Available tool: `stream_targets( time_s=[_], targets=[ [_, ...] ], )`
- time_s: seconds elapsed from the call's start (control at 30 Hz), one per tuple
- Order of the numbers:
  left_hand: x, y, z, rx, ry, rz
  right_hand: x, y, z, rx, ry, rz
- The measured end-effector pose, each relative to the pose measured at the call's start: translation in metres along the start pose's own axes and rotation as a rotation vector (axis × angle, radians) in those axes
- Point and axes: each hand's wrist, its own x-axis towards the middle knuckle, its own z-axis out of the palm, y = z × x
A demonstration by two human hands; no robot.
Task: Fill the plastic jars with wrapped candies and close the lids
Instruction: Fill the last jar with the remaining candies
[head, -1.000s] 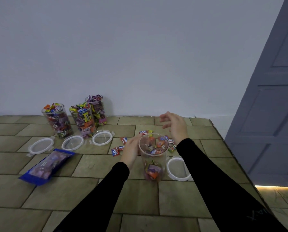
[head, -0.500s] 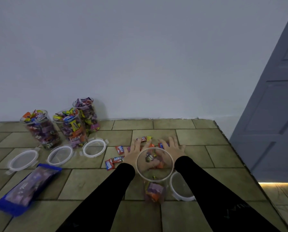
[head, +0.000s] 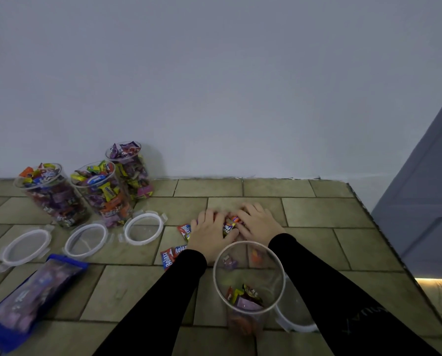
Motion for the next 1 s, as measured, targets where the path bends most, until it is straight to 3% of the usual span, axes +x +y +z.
stream_targets(
  time_s=[0.37,0.5,0.63,1.0],
  targets=[
    [0.007,0.012,-0.014,-0.090,-0.099,-0.001,0.001,-0.009,-0.018,0.034,-0.139,0.181],
    [0.005,0.011,-0.021,-0.170,-0.107,0.032,-0.006,-0.009,-0.032,0.213,-0.062,0.313],
    [0.001,0.014,-0.028,-0.297,-0.018,0.034,-0.012,-0.011,-0.046,0.362,0.016,0.382],
    [-0.007,0.026,-0.078,-0.976,0.239,-0.130,-0.012,-0.026,-0.105,0.797,0.353,0.471]
  ],
)
